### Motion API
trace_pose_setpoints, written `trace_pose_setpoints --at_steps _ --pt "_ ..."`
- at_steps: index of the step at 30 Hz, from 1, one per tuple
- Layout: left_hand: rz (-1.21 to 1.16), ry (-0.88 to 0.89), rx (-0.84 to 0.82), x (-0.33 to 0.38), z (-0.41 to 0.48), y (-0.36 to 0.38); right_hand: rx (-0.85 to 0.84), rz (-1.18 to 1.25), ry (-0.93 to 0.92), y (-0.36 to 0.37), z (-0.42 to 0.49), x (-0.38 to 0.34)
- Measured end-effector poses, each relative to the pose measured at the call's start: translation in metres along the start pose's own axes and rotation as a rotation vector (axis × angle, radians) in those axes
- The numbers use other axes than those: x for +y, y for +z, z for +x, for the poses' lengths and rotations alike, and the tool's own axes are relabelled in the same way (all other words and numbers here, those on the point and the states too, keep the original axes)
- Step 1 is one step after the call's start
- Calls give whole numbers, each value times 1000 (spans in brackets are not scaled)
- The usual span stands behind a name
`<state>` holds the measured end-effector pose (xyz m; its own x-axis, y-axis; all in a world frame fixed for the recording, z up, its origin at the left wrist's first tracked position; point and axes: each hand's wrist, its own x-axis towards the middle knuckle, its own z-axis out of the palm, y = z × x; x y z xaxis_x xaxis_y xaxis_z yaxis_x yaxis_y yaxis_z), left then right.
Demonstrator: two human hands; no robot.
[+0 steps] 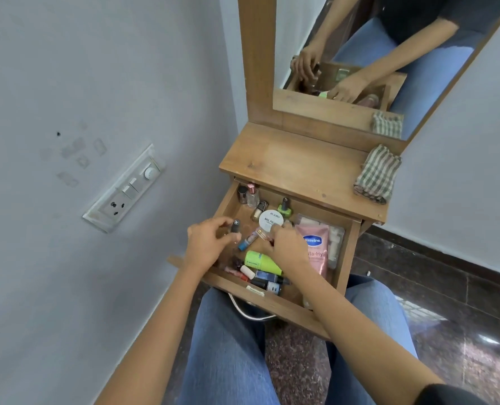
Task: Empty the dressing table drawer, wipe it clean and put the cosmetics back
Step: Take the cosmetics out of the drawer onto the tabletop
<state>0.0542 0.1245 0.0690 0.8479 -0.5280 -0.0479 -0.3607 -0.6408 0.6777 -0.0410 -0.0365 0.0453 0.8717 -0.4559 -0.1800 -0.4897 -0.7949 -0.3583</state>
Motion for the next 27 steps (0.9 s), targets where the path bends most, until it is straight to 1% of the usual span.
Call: trace_pose_setpoints --at_steps 2,4,6,8,11,14,18,19,20,23,24,26,27 --pt "-205 -41 112 15 3 -5 51 290 -34 -9 -3 3" --pt "-332 -46 222 34 8 -11 95 530 -38 -29 -4 5" --pt "-442 -43 313 50 20 -15 159 689 -53 -53 0 5" --pt "-535 -49 365 63 37 -18 225 814 -61 -76 13 6" --pt "-605 -31 392 78 68 -19 306 867 -33 -98 45 5" --pt "-610 -33 403 89 104 -14 361 853 -47 -110 78 1" --pt "-580 -40 407 99 145 -5 460 886 -8 -113 105 0" --pt "-565 -42 401 101 154 -2 474 856 15 -113 109 1" --pt "-547 -44 394 101 161 1 470 777 35 -110 116 5" --pt "-464 -12 367 102 180 8 363 288 57 -107 129 19" --pt "-440 2 361 101 185 11 329 161 70 -108 132 23" --pt "-415 11 347 96 193 17 274 14 70 -113 136 27" --pt "-408 7 340 92 197 19 260 -6 48 -117 139 27"
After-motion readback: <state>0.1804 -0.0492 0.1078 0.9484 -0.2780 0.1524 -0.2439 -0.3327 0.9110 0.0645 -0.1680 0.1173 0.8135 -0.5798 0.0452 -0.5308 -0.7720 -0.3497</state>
